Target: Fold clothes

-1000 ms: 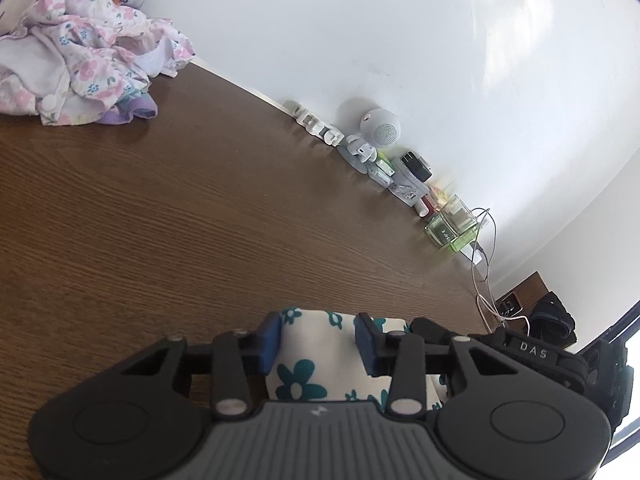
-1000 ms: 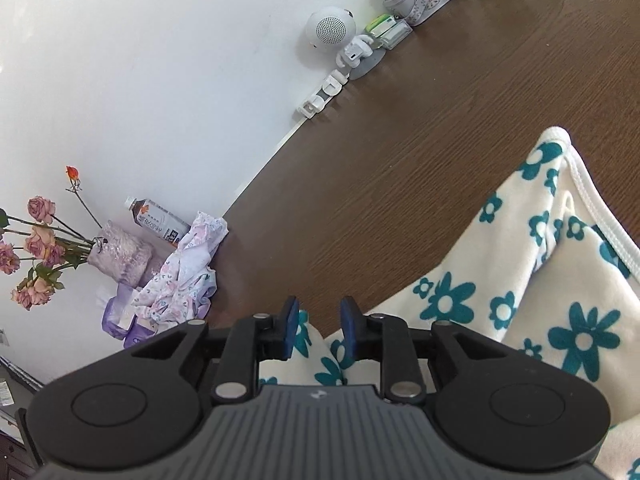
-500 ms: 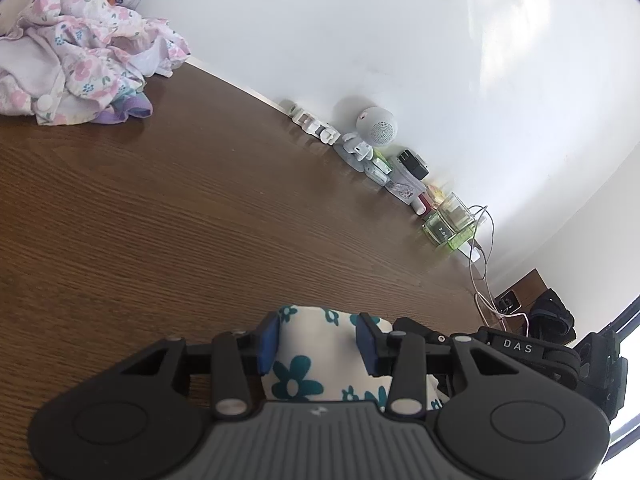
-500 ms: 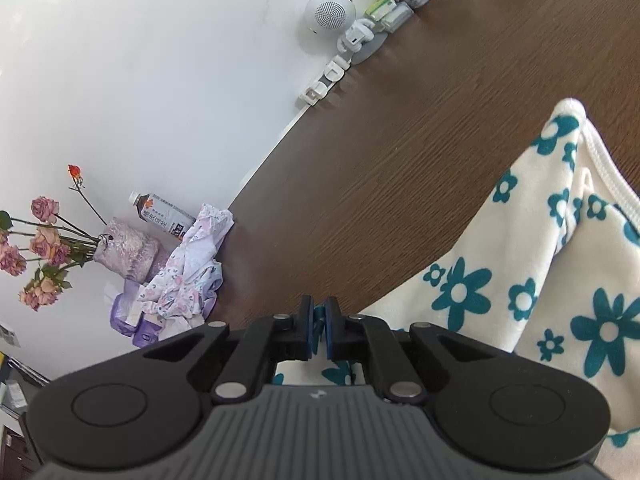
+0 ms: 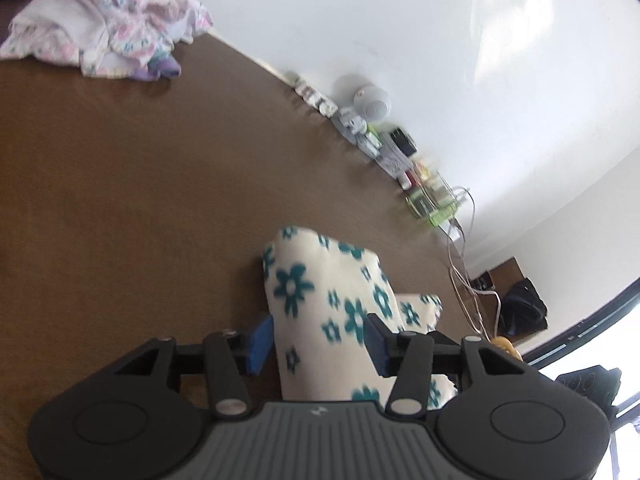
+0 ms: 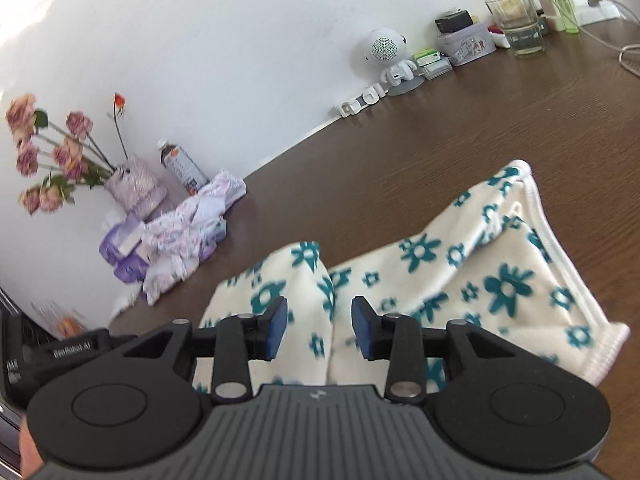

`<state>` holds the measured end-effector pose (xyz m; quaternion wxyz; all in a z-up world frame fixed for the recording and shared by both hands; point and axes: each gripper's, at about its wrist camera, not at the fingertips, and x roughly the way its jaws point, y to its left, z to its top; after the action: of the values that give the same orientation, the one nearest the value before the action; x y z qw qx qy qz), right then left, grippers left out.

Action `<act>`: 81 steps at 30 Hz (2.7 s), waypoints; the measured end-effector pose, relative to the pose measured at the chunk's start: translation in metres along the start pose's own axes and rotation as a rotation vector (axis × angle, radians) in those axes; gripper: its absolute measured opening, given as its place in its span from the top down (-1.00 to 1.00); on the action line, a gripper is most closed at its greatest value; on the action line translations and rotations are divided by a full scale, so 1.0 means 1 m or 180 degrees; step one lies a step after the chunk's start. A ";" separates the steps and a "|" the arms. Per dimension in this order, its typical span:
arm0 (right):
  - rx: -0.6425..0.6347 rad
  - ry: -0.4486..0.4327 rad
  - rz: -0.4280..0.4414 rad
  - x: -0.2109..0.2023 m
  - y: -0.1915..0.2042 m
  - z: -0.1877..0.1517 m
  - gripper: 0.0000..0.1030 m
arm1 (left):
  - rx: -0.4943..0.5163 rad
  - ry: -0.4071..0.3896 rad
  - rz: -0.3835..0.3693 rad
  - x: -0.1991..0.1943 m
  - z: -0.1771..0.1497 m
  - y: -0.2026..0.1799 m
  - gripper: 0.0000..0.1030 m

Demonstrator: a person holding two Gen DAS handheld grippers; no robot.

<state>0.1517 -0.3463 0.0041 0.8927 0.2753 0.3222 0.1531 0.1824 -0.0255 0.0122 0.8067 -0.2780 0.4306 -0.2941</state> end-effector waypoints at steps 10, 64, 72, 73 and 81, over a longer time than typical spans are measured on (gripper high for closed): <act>-0.0086 -0.0119 -0.0134 -0.031 -0.005 -0.013 0.30 | -0.0079 0.0015 0.0020 0.019 -0.012 0.001 0.56; 0.0245 -0.0649 -0.0341 -0.116 -0.071 -0.013 0.16 | 0.1775 0.0077 0.0250 0.069 -0.046 -0.159 0.21; 0.0543 -0.0515 -0.0541 -0.080 -0.082 -0.001 0.00 | 0.0704 0.0434 -0.0337 0.109 -0.030 -0.100 0.02; 0.0592 -0.0491 -0.0529 -0.078 -0.086 -0.001 0.00 | 0.0652 0.0462 -0.0358 0.112 -0.029 -0.097 0.02; 0.0773 -0.0387 -0.0220 -0.069 -0.093 -0.004 0.23 | 0.0372 0.0537 -0.0429 0.097 -0.025 -0.074 0.22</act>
<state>0.1065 -0.4506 -0.0196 0.8755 0.3789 0.2929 0.0651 0.1877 -0.1495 0.0012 0.7609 -0.2330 0.4594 -0.3946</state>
